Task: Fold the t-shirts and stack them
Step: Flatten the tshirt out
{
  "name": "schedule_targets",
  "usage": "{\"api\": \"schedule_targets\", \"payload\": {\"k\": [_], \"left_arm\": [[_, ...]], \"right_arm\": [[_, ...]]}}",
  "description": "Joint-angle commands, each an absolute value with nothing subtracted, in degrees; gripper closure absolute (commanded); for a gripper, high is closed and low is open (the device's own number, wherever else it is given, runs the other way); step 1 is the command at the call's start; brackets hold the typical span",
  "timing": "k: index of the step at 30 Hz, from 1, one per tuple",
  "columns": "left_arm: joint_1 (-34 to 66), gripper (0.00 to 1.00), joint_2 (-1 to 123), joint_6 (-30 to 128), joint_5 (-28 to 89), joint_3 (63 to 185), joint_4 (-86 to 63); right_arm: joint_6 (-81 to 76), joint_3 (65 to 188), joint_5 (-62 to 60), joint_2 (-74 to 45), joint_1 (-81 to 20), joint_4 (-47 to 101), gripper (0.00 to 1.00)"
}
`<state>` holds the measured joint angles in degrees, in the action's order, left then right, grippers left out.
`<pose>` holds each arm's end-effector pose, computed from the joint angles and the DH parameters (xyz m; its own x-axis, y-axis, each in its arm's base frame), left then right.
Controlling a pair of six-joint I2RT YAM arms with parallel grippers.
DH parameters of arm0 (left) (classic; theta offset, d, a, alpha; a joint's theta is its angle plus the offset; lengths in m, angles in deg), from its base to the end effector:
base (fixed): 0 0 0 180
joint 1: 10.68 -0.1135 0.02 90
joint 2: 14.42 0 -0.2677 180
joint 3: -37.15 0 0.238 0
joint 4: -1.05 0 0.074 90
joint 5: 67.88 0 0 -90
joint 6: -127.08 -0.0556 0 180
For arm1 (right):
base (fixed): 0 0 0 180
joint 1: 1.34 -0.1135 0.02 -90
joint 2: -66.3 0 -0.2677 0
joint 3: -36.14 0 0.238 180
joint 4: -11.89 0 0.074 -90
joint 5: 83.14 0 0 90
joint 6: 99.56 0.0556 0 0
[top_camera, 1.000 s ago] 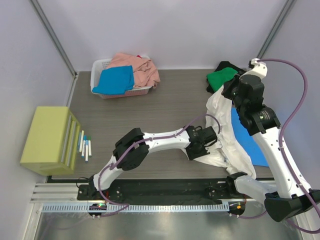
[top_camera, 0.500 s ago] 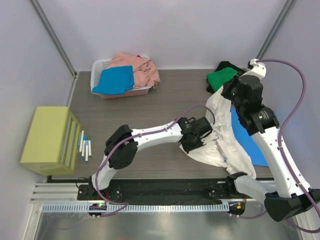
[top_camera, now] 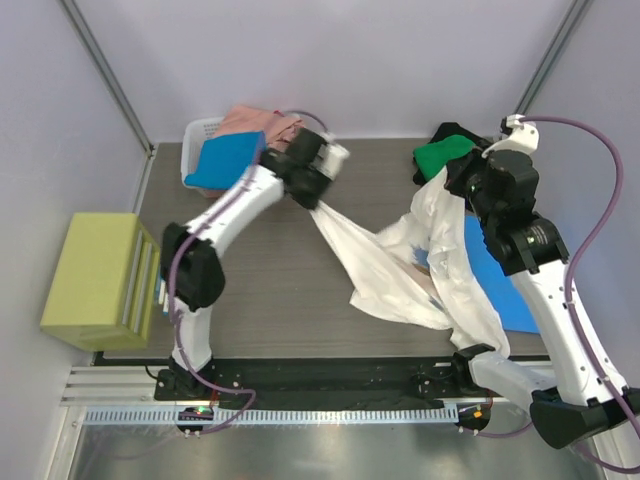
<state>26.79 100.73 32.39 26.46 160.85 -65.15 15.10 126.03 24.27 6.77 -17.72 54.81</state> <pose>0.3454 -0.2700 0.2819 -0.6160 0.5749 -0.5385 0.6914 0.7222 -0.0200 0.2096 0.0443 0.4369 -0.1850 0.3606 -0.9142 0.0971 0.9324 0.3481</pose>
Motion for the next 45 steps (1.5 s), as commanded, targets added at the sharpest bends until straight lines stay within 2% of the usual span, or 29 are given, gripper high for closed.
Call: {"api": "schedule_targets", "payload": {"k": [1,7,15,18,22,31,33,38,41,45], "left_arm": [[11.51,1.0,85.44,31.64,29.23,163.82,-69.1],[2.17,1.0,71.55,28.74,30.2,157.23,-71.72],[-0.57,1.0,54.5,20.66,30.21,154.94,-80.17],[-0.57,1.0,48.25,19.16,26.7,155.37,-81.83],[-0.57,1.0,43.5,19.24,20.64,160.8,-85.61],[-0.57,1.0,32.6,20.82,14.74,169.34,-88.96],[-0.57,1.0,32.34,20.82,15.17,168.65,-89.31],[-0.57,1.0,33.12,20.38,15.35,158.2,-84.75],[-0.57,1.0,35.84,20.03,16.75,149.86,-78.37],[-0.57,1.0,39.53,17.05,16.49,132.66,-66.31]], "right_arm": [[15.13,129.76,17.33,11.36,-17.42,51.72,0.99],[18.99,133.53,0.03,13.82,-17.51,50.84,0.99],[20.67,140.04,-5.27,19.79,-17.51,55.75,0.99],[21.55,141.18,-8.08,22.78,-17.51,57.51,0.99],[23.22,144.25,-10.37,26.12,-17.51,60.5,0.99],[23.84,160.42,-9.77,28.59,-17.51,71.31,0.99],[22.96,158.77,-8.01,29.2,-17.42,72.54,0.99],[21.11,143.67,2.6,30.79,-17.68,69.83,0.99],[21.02,134.35,9.02,28.43,-17.69,66.41,0.99],[20.5,124.23,13.0,21.93,-17.69,57.97,0.99]]}}
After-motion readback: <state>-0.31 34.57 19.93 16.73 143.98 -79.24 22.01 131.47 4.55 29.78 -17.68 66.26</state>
